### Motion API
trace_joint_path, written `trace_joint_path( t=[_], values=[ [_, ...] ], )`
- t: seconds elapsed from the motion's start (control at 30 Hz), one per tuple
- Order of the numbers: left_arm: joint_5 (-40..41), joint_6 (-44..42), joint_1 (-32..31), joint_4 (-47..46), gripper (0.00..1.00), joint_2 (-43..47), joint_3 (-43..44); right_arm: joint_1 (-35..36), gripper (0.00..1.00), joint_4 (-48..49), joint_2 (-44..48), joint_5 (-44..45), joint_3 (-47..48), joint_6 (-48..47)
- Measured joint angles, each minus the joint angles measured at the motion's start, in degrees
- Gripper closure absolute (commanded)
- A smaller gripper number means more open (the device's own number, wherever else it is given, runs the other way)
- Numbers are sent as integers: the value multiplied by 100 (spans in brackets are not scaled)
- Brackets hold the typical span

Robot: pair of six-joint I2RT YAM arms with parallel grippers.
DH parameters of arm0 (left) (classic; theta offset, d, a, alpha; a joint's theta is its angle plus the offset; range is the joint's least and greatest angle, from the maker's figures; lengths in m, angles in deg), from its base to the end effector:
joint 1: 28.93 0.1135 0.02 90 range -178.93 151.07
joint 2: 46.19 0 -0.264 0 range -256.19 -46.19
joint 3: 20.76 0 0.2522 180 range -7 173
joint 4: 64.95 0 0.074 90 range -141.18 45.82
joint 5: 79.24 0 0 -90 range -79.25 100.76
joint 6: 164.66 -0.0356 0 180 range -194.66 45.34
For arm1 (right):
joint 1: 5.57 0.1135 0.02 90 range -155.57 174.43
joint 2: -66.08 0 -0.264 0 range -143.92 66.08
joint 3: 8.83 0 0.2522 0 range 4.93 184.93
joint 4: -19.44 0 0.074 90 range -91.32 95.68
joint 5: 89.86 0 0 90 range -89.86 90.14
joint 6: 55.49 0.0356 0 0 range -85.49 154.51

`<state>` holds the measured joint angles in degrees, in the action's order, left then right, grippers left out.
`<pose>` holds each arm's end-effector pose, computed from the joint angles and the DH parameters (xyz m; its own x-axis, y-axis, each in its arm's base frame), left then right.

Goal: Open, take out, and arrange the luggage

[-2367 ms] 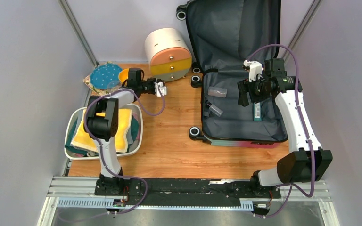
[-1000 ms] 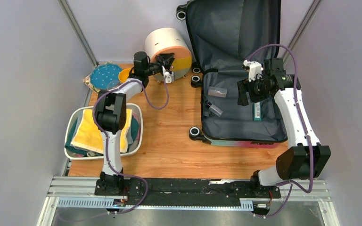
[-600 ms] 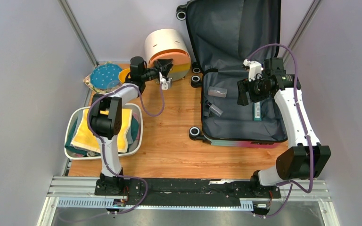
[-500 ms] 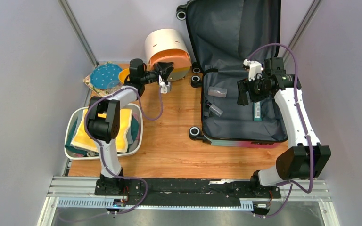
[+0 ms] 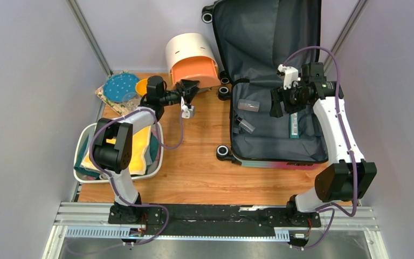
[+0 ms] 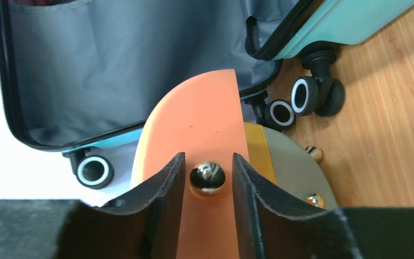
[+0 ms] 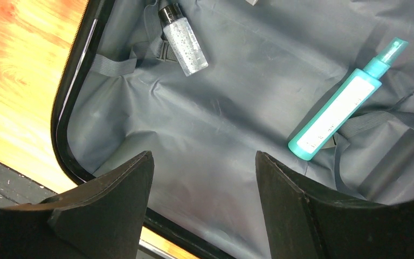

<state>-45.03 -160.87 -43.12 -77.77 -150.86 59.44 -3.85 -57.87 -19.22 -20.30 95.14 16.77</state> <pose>0.3888 -0.1287 0.2454 0.9081 0.3490 -0.2314 0.2564 -0.0265 0.9662 0.2927 0.0212 0.3657 -0.7490 -0.3081 -0.5865 -0.4599 0.8791 0.1255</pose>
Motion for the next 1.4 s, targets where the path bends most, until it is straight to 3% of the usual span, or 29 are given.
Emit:
trace_joint_path(
  t=[0.03, 0.1, 0.37, 0.6, 0.7, 0.87, 1.07, 1.4],
  values=[
    [20, 72, -9, -70, 29, 0, -33, 0, 27, 2, -50, -17, 37, 9],
    [50, 153, -11, -162, 22, 0, -109, 0, 27, 2, -140, -35, 116, 26],
    [-85, 634, -33, -341, 21, 313, -710, 0, 29, 83, -422, -70, 356, 57],
    [-380, 1139, -144, 173, 24, 1434, -1593, 83, 37, 391, -802, -173, 387, 46],
    [-396, 1945, -177, 544, 25, 1886, -1700, 289, 42, 702, -949, -166, 210, 28],
    [-205, 4258, -175, 1023, 25, 2402, -1659, 811, 45, 1224, -1309, -120, -271, -15],
    [136, 6317, 48, 1349, 26, 2741, -1639, 1163, 45, 1648, -2063, 87, -483, -170],
    [778, 7899, 599, 1482, 27, 3189, -1692, 1408, 45, 2107, -2531, 411, -837, -326]
  ],
)
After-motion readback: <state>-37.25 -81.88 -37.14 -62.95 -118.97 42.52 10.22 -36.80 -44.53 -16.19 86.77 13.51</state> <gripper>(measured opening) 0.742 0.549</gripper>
